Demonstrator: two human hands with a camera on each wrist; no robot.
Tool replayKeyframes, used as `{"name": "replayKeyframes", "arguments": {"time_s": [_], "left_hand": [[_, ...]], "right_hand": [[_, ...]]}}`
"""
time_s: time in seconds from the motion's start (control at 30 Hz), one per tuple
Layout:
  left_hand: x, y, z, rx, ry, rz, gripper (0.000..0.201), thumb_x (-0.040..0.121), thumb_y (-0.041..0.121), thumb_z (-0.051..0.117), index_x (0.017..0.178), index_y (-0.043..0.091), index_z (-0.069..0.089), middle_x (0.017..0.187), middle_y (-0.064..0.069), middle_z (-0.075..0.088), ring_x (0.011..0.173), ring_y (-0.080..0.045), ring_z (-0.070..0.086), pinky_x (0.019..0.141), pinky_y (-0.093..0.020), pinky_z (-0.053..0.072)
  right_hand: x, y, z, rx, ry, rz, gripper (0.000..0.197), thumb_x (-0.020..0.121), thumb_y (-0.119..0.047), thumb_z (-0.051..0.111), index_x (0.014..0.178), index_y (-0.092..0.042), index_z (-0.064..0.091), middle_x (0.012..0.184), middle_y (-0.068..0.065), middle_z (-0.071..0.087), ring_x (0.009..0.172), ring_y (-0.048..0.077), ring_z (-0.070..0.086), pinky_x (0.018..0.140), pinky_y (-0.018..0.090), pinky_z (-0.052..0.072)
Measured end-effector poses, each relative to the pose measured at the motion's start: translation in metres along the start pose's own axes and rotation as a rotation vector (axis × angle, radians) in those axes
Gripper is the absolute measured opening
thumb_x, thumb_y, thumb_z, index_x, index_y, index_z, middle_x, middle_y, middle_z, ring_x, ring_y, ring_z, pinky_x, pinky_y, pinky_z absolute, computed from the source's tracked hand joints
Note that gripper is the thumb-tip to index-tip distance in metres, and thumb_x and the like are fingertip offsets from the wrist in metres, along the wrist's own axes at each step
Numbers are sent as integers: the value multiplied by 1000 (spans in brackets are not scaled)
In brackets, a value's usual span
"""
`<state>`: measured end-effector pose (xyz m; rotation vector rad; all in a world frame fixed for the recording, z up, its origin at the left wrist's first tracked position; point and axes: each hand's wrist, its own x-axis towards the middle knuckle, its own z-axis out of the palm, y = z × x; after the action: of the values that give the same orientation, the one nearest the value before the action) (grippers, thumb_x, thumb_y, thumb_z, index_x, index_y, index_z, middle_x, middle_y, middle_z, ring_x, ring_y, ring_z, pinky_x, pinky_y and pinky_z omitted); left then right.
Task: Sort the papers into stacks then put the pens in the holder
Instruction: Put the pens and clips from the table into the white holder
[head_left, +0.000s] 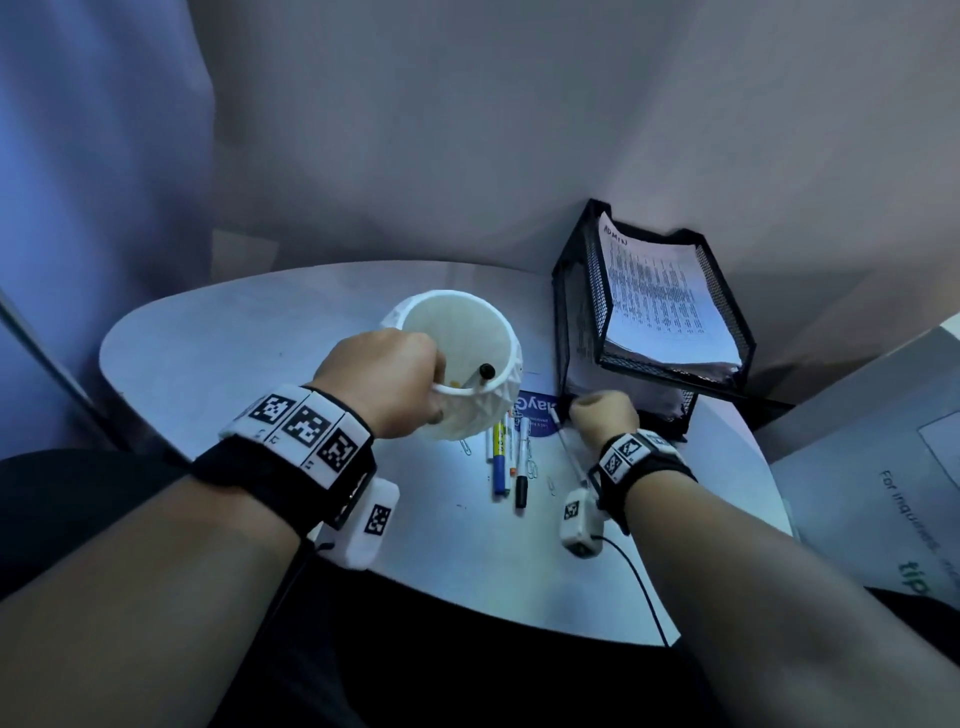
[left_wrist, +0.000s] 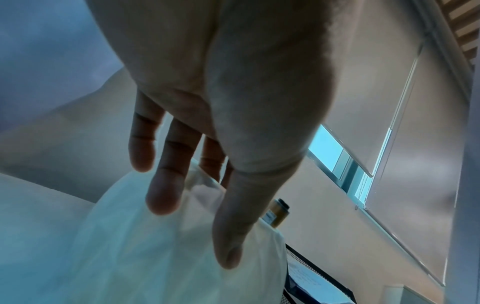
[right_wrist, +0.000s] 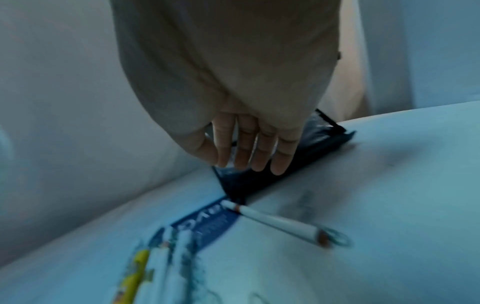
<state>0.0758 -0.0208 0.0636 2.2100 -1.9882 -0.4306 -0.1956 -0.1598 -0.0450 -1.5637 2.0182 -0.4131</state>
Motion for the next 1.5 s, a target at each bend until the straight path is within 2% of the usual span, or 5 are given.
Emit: {"name": "replayKeyframes", "arguments": {"time_s": [0.33,0.67,1.07,1.33,1.5], "left_hand": [[10,-5,5,-16,-36,-20,20,78,42,78,90,29,69,84,3,67,85,-26,63,69,-31,48],[14,-5,3,-47,-48,-46,20,78,43,77,88,28,69,84,4,68,86,-25,63,68,-30,47],[9,-4,3,-39,-38,-35,19,77,41,79,88,28,69,85,4,69,85,-24,63,68,-30,45],[6,0,2,-18,-31,-4,19,80,41,79,86,30,66,87,3,68,85,-24,61,69,-30,43],[2,3,1,-4,-35,9,17,81,41,78,90,29,68,83,4,65,82,-24,60,65,-30,41]], "right_hand": [[0,30,47,-109,-14,-1,32,92,-10,62,124,-12,67,116,12,70,105,30,66,88,28,49],[-10,9,46,-75,-57,-50,10,86,-15,54,91,-10,61,84,7,63,68,21,53,54,25,37],[-29,10,69,-296,-164,-64,10,74,-20,66,80,-13,62,71,2,63,61,18,55,47,22,33],[-12,-52,17,823,-47,77,14,86,-20,48,75,-14,53,69,3,46,58,19,44,54,29,38],[-35,-121,-26,1289,-106,-217,11,82,-6,42,79,-15,47,67,3,48,55,20,49,54,32,48]]}}
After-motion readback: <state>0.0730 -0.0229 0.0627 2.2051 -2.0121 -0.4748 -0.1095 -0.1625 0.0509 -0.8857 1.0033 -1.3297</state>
